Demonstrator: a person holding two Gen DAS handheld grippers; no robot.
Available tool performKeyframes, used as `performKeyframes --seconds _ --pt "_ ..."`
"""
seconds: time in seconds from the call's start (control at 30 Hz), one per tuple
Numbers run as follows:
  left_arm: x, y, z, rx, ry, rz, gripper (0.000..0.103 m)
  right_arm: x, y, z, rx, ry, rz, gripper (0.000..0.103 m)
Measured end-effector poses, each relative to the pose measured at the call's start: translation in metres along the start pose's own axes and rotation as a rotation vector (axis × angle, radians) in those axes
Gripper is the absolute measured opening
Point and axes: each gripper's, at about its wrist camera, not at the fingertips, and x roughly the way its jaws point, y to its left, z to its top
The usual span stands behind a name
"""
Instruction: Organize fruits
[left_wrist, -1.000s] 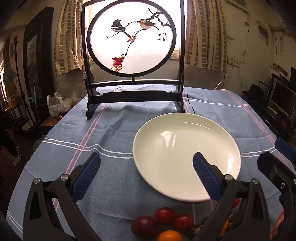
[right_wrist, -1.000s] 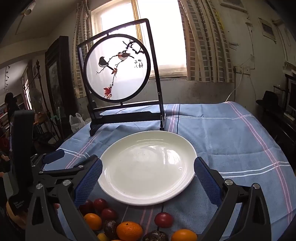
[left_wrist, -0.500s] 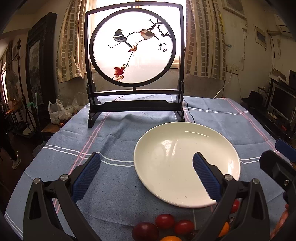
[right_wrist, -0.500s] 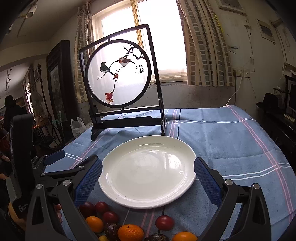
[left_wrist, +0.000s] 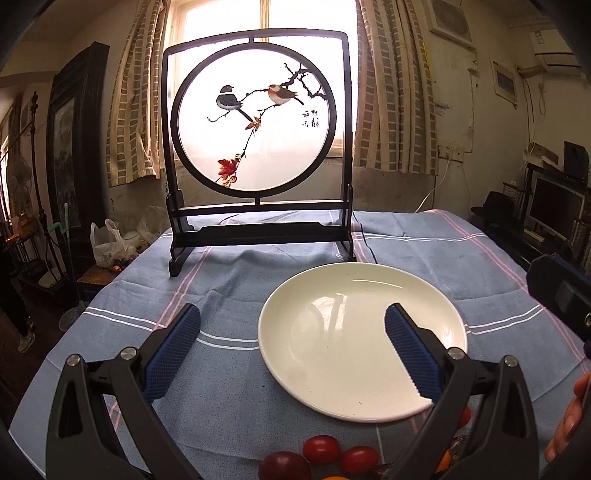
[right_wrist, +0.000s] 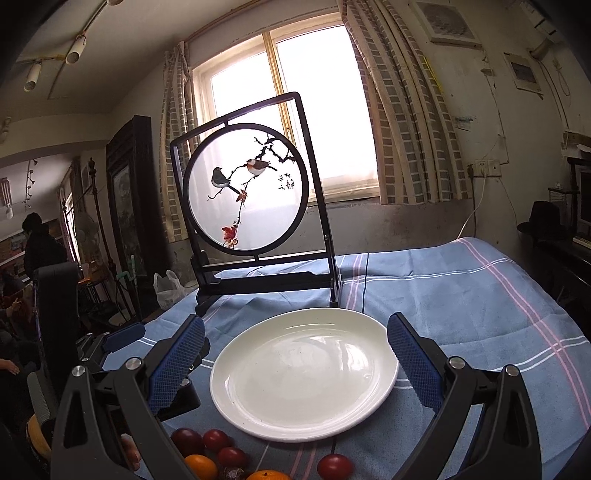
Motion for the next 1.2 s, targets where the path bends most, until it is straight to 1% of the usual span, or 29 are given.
performKeyframes --seconds 0.03,0.1,0.17,0.2,0.3,0.37,0.43,0.47,0.67,0.77,1.2 --pt "0.002 0.001 0.0 -0.001 0.02 -0.008 0.098 0.002 0.0 -0.001 -0.006 0.014 -0.003 0.099" --pt "0.011 0.003 -0.003 -0.013 0.094 -0.034 0.098 0.006 0.001 -0.003 -0.005 0.041 -0.003 0.099" --pt "0.015 0.006 -0.006 -0.039 0.117 -0.057 0.098 0.01 0.002 -0.005 -0.002 0.066 0.0 0.099" --pt "0.016 0.005 -0.007 -0.033 0.121 -0.048 0.098 0.011 0.002 -0.006 -0.002 0.073 0.005 0.099" --pt "0.013 -0.003 -0.005 0.024 0.095 0.004 0.098 0.011 0.006 -0.008 -0.019 0.076 0.005 0.099" --pt "0.01 -0.005 -0.005 0.043 0.082 -0.003 0.098 0.01 0.008 -0.008 -0.024 0.075 0.01 0.099" --pt "0.01 -0.007 -0.005 0.043 0.087 -0.019 0.098 0.01 0.009 -0.008 -0.027 0.076 0.014 0.099" --pt "0.01 -0.007 -0.005 0.042 0.086 -0.014 0.098 0.01 0.01 -0.009 -0.03 0.078 0.016 0.099" --pt "0.011 -0.001 -0.004 0.026 0.078 0.03 0.098 0.01 0.012 -0.01 -0.043 0.087 0.019 0.099" --pt "0.011 0.0 -0.005 0.028 0.071 0.07 0.098 0.01 0.013 -0.01 -0.045 0.094 0.022 0.099" --pt "0.016 0.002 -0.008 0.025 0.094 0.081 0.098 0.013 0.018 -0.011 -0.068 0.129 0.035 0.099"
